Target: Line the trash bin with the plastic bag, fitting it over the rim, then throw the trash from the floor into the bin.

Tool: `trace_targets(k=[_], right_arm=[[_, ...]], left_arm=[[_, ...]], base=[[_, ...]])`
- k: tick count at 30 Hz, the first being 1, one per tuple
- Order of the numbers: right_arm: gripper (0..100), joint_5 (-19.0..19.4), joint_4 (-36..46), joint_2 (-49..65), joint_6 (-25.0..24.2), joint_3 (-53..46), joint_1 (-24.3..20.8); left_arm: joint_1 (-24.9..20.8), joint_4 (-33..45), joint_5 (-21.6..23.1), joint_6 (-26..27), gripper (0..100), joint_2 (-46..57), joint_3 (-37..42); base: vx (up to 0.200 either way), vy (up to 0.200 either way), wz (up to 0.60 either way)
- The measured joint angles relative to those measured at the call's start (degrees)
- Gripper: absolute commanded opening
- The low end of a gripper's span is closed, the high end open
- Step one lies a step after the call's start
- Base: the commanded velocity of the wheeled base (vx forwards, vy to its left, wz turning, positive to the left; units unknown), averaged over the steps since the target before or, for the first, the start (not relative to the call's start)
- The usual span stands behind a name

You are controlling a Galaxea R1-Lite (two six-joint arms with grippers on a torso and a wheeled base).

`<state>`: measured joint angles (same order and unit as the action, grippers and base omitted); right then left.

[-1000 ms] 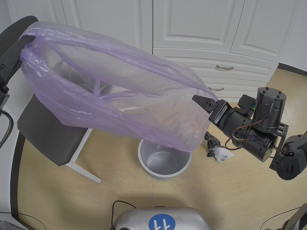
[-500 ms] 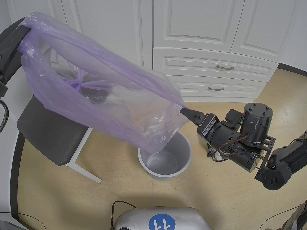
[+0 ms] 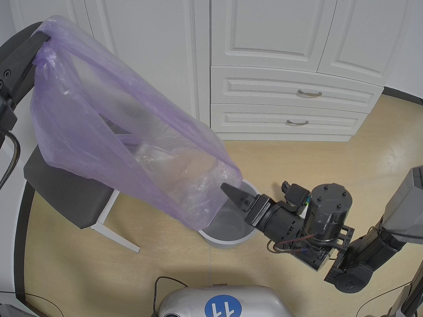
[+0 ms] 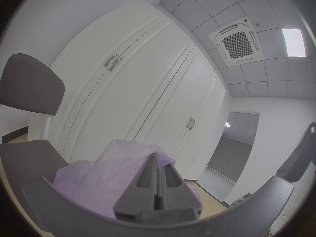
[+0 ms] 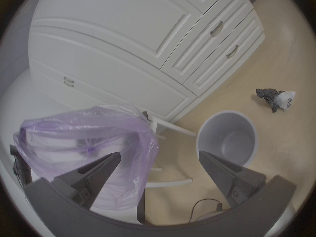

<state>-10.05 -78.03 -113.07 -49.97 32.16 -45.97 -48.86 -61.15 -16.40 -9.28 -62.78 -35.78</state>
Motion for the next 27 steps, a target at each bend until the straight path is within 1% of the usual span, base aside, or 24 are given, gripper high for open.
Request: trace_targets(k=[3,7,12,20,27], right_arm=[[100,0.00,-1.12,-0.83,0.44,-0.72,-1.29],[100,-0.07,-5.34,-2.21,0.51,-1.24,-1.82],[100,-0.46,-8.68,-4.10,0.62,-2.12,-2.34],[100,-0.60,-9.31,-5.53,0.84,-2.58,-3.00],[100,-0.98,-9.89,-6.73,3.04,-2.91,-3.74]], left_arm=[[0.00,-1.17,-0.10,-0.09,0,-0.56,-0.16],[-0.01,-3.10,-0.43,-1.28,0,-1.88,-0.52],[-0.15,-5.01,-2.51,-2.43,0,-4.41,-1.68],[-1.13,-5.22,-3.01,-2.49,0,-6.12,-2.39],[-1.24,-5.22,-3.01,-2.49,0,-6.40,-2.45]], base=[[0.000,0.000,0.00],[0.000,0.000,0.00],[0.000,0.000,0.00],[0.000,0.000,0.00],[0.000,0.000,0.00]])
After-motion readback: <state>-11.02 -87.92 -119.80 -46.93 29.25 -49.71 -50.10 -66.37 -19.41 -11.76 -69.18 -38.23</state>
